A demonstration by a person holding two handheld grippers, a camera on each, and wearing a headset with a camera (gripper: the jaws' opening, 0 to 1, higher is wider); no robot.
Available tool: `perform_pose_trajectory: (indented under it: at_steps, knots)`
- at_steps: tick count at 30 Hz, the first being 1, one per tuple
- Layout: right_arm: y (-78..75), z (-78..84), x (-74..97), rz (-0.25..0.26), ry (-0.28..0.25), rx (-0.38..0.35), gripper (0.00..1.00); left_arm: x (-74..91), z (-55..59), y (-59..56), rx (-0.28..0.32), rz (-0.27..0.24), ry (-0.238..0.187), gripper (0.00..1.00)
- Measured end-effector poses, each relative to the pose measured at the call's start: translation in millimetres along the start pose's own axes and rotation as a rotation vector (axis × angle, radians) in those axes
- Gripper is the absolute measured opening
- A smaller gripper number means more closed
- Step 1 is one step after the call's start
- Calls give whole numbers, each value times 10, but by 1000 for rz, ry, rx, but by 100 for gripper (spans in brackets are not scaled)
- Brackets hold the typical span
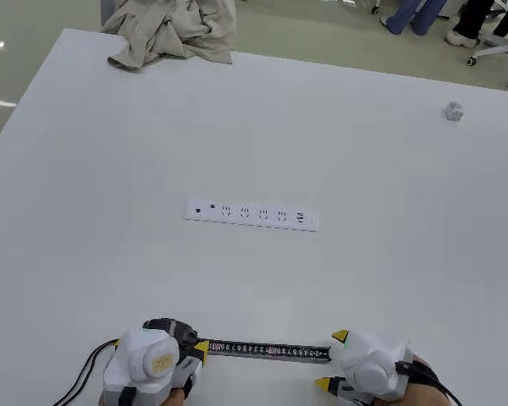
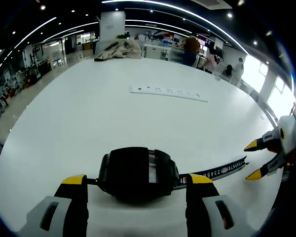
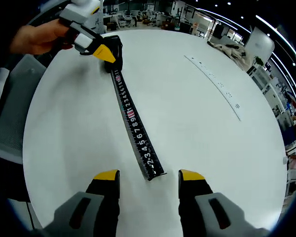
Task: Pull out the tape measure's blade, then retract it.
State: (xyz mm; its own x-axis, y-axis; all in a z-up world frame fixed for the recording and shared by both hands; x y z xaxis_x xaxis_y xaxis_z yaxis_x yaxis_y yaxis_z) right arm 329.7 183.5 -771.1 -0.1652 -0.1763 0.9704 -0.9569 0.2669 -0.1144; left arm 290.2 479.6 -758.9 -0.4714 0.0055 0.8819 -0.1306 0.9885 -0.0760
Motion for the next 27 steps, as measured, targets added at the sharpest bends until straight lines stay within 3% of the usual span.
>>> perform_pose_trajectory:
  at_steps: [14,27]
  knots:
    - [-138,-34,-105,-56,64,159,34,-69,3,17,32,-1,5,76]
    - [-90,-77,-109,-134,93,268,26,-77,-8,26,43,-5,-1,74]
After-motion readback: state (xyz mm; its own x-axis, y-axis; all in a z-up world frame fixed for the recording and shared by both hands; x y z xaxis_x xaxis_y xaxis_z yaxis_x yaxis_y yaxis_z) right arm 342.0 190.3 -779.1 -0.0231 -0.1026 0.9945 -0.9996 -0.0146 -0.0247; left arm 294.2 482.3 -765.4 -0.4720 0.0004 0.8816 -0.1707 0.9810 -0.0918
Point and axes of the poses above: the centre of the closed fingertips' face, and the gripper's own axes: x roughly backward along the fingers, y roughly to its left, z roughly out of its underside, the point moved 5 cm from there along x, roughly backward along the fingers, and after that the axes turned 14 degrees about y, right-handed, at the moved point
